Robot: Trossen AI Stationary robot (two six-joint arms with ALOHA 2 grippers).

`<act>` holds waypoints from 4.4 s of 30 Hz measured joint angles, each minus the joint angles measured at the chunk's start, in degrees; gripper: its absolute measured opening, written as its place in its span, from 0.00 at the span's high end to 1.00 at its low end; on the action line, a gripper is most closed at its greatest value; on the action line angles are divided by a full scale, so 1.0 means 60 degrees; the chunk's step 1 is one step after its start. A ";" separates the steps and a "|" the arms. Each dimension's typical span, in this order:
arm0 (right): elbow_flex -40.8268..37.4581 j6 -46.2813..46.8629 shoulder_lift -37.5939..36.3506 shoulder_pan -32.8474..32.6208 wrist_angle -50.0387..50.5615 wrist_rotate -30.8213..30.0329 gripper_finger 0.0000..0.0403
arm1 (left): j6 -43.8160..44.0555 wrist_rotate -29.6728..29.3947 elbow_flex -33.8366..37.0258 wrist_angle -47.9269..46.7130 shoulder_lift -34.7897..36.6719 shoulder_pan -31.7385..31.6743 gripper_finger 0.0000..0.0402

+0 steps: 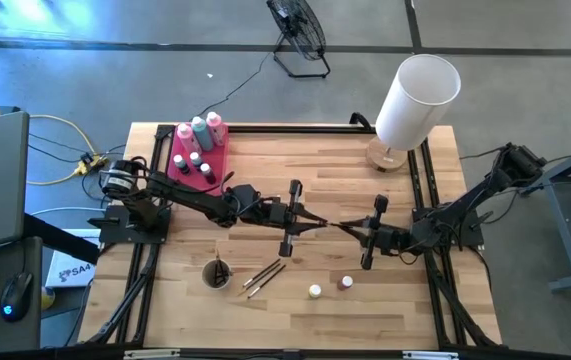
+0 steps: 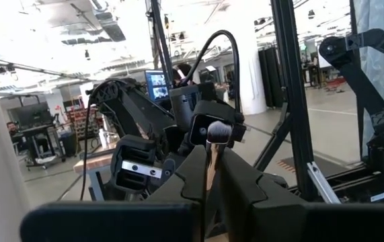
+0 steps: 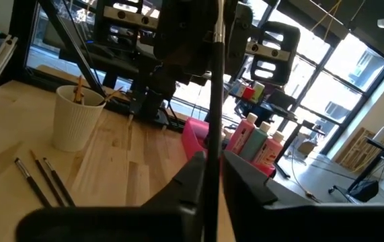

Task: Pick & Place Paint Supplies
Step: Put the silver paintbrush into the light brown cup, then put the small pink paint bottle into the pink bin

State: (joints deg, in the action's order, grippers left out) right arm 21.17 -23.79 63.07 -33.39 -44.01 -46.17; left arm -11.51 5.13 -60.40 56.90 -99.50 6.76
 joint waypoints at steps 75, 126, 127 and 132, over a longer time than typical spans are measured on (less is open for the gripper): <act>-0.0004 0.0962 -0.1024 -0.2750 -0.0004 -0.5131 0.58 | 1.4569 -1.2069 0.0018 -1.8183 0.3599 0.9690 0.96; -0.0004 0.0423 -0.1024 -0.2747 0.0011 -0.4539 0.58 | 1.6061 -1.1017 0.0007 -1.9400 0.2293 0.7738 0.50; -0.0004 0.0423 -0.1024 -0.2747 0.0011 -0.4543 0.58 | 1.5891 -1.1016 0.0007 -1.9352 0.2467 0.7715 0.50; -0.0004 0.0423 -0.1024 -0.2747 0.0014 -0.4537 0.58 | 1.4736 -1.1098 0.0004 -1.8830 0.3472 0.7740 0.50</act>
State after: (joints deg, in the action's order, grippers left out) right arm 21.15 -21.26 56.93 -49.87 -43.92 -73.40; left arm 76.91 -61.46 -60.38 -56.07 -78.67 53.20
